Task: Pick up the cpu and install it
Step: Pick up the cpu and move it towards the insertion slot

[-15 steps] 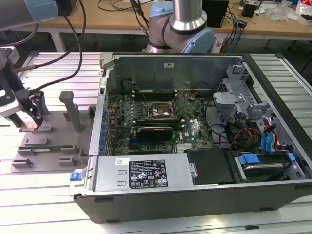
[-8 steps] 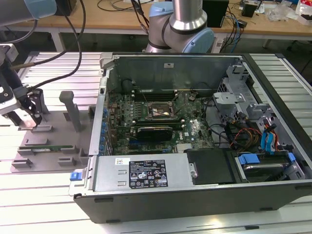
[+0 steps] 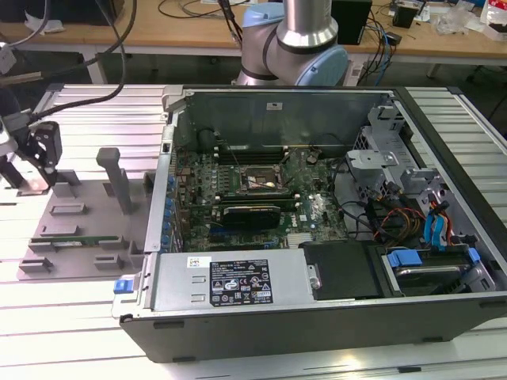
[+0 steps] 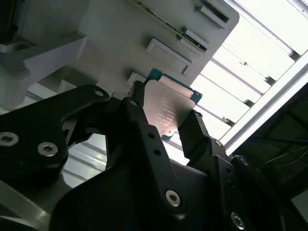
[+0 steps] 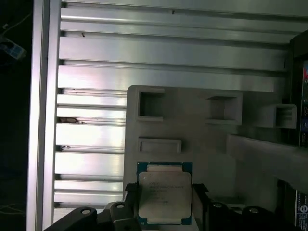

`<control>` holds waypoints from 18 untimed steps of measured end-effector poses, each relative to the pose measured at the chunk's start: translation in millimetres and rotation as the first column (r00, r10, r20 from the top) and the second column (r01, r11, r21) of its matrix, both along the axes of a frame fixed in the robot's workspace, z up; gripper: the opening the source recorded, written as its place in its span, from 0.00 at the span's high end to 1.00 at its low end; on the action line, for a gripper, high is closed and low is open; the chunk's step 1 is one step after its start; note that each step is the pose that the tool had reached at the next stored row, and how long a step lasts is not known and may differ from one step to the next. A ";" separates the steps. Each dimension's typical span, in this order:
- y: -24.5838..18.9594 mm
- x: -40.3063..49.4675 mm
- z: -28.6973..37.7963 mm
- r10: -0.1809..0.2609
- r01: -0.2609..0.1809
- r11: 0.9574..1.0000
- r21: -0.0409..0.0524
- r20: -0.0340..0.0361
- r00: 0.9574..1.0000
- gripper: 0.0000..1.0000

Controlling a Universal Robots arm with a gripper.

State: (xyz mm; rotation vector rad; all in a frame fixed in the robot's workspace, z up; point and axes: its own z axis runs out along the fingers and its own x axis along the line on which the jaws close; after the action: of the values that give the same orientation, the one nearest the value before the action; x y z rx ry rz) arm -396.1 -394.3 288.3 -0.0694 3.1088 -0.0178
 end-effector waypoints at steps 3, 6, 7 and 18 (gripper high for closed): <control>0.0 0.0 7.2 0.000 0.000 1.000 0.000 0.000 1.000 0.47; 0.5 0.0 19.0 0.000 0.000 1.000 0.000 0.000 1.000 0.47; 0.5 0.0 21.2 0.000 0.000 1.000 0.000 0.000 1.000 0.47; 0.5 0.0 67.1 0.000 0.000 1.000 0.000 0.000 1.000 0.47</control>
State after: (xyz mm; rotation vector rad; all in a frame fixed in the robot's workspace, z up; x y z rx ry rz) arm -396.1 -393.8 355.4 -0.0694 3.1088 -0.0178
